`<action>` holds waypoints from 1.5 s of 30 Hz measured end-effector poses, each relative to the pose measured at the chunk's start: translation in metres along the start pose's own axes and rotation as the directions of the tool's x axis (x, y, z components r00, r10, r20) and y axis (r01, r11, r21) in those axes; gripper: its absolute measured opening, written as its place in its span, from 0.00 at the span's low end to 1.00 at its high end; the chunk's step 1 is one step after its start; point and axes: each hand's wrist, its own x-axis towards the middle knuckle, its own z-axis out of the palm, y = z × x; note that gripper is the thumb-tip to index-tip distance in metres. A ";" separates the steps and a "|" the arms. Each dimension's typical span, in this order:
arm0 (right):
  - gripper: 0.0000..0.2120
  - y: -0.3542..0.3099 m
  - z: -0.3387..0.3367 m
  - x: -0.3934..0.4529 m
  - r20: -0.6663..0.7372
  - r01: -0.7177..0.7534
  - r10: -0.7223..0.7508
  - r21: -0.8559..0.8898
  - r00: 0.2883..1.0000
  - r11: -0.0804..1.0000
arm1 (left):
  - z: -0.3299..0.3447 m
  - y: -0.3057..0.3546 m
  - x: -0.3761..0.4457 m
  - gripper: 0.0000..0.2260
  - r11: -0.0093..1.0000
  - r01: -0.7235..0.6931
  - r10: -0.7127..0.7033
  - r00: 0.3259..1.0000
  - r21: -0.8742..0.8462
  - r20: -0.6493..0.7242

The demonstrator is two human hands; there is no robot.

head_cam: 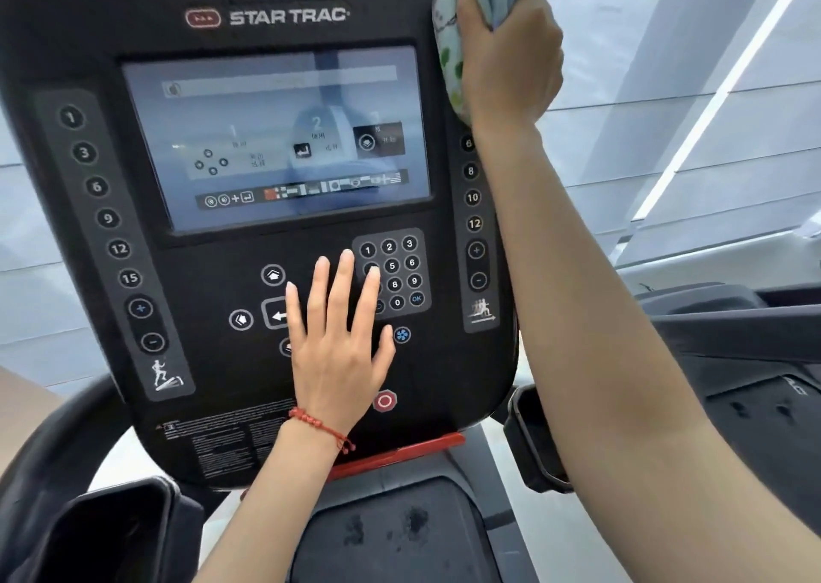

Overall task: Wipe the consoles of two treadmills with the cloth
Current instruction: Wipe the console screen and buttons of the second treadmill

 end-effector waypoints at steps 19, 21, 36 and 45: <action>0.21 0.042 -0.024 -0.102 0.007 -0.033 0.032 0.064 0.999 0.997 | 0.001 -0.001 -0.003 0.22 1.000 0.003 -0.003 1.000 -0.001 -0.005; 0.23 0.051 -0.029 -0.119 0.007 -0.037 0.037 0.057 0.999 0.998 | 0.002 -0.001 -0.003 0.22 1.000 0.003 -0.003 1.000 0.000 -0.007; 0.16 0.078 -0.077 -0.184 0.300 -0.422 0.384 0.071 0.873 0.904 | -0.012 -0.001 -0.007 0.23 0.999 -0.005 0.009 0.996 -0.041 0.084; 0.09 0.072 -0.115 -0.221 0.256 -0.592 0.552 0.111 0.794 0.799 | -0.026 0.004 -0.021 0.23 0.976 -0.086 0.111 0.987 -0.200 0.114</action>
